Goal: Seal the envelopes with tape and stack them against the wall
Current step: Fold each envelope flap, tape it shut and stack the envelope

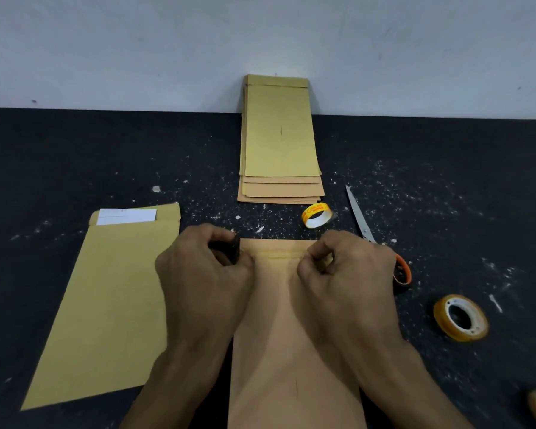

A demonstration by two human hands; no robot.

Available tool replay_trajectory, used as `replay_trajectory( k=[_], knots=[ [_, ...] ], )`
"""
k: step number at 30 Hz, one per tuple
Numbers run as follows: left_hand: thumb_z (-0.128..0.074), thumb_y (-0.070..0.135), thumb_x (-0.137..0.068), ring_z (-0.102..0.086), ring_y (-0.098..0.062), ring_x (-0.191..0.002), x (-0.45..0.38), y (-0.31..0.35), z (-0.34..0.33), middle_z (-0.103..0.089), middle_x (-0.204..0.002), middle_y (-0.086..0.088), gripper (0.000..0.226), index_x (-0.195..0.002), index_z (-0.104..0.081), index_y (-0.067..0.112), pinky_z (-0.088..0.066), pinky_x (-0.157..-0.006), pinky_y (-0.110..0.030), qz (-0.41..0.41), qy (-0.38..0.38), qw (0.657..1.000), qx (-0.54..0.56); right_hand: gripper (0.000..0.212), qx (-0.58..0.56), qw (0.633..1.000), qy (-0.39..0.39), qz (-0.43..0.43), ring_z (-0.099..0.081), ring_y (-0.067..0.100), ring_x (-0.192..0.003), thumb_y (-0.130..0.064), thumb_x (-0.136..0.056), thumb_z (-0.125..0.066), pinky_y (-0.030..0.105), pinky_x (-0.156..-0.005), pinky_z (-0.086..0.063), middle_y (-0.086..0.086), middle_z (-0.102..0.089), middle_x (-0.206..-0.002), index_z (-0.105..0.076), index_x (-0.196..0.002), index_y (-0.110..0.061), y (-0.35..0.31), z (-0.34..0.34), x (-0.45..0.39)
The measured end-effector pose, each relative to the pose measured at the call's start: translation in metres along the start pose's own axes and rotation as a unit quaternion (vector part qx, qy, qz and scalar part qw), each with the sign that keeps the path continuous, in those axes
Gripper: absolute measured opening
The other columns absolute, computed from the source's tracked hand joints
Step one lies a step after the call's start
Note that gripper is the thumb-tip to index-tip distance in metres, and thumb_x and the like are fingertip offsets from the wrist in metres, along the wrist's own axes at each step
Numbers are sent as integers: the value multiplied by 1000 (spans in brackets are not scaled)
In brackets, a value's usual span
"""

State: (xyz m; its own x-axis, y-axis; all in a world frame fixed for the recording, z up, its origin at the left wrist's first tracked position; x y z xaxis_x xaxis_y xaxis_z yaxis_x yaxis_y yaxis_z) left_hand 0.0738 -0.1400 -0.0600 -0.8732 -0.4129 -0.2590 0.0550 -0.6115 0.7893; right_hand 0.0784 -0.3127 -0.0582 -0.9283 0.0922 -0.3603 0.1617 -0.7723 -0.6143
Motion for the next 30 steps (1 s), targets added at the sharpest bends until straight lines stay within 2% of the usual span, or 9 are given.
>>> replay_trajectory(
  k=[3,6,8,11,15,17,20,25,30],
  knots=[
    [-82,4,-71,-56,0,-63,2,1,-1,-64,-72,5,25,-90,-75,18,-37,-65,2,-26,-7,1000,3,16,1,1000,6,6,-55,17,-54,-1,-73,-71,33,-57,-43,0,-61,-61,-63,-63,-10,-1,1,0],
    [-69,-4,-77,-57,-7,-73,8,5,-8,-63,-92,2,30,-98,-76,17,-46,-69,-11,-121,-36,992,-12,15,0,1000,5,2,-54,17,-54,-1,-73,-72,33,-58,-42,0,-61,-62,-64,-64,-10,1,1,-1],
    [-57,0,-77,-57,-16,-86,14,11,-12,-61,-103,0,35,-98,-78,17,-51,-61,-31,-196,-61,978,-34,14,-3,1000,-1,1,-54,17,-55,-2,-74,-71,36,-56,-45,1,-61,-63,-64,-64,-9,0,1,-1],
    [-42,14,-77,-50,-20,-92,21,18,-19,-59,-113,-2,43,-94,-80,25,-44,-53,-30,-278,-107,950,-94,15,-7,1000,-6,1,-54,18,-56,-5,-76,-73,40,-55,-48,2,-61,-64,-63,-65,-8,-2,2,-1],
    [-39,15,-77,-47,-21,-94,21,17,-23,-59,-116,0,48,-98,-79,30,-40,-57,-28,-278,-129,944,-124,16,10,1000,0,6,-55,20,-56,-5,-74,-76,41,-54,-50,4,-62,-65,-64,-64,-7,-3,2,-2],
    [-35,18,-78,-46,-19,-93,21,16,-24,-60,-115,2,50,-99,-79,30,-37,-59,-28,-272,-134,944,-126,15,29,1000,-10,5,-57,21,-63,-7,-75,-77,39,-60,-49,4,-64,-74,-65,-65,-6,-5,2,-3],
    [-33,17,-76,-47,-19,-91,21,16,-25,-61,-111,3,52,-100,-79,28,-35,-62,-28,-269,-145,944,-126,11,49,998,-33,-22,-59,19,-82,-14,-77,-77,25,-68,-34,1,-63,-95,-71,-70,-7,1,4,-10],
    [-50,5,-69,-51,-21,-88,19,15,-26,-62,-109,2,46,-99,-79,26,-44,-60,-34,-267,-136,946,-121,20,68,994,-65,-57,-59,15,-69,-23,-74,-76,24,-70,-38,2,-65,-71,-72,-60,-9,9,8,-18],
    [-48,6,-70,-52,-21,-85,19,14,-27,-62,-105,0,47,-98,-79,27,-48,-59,-38,-263,-134,949,-113,15,57,992,-80,-75,-60,12,-75,-24,-75,-79,-3,-70,-31,-2,-67,-74,-76,-63,-14,9,10,-20]
  ],
)
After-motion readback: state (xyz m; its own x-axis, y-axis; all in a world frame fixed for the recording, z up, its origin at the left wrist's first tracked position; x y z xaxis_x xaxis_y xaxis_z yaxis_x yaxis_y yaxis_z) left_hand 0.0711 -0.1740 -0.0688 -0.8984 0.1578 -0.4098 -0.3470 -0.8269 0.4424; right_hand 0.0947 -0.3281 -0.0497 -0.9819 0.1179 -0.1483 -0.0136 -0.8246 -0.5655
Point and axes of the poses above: each hand's wrist, its own x-axis away from the middle knuckle, its own z-axis out of the back of the hand, y = z × x, the point moved 5 cm from there along -x, towards the middle knuckle
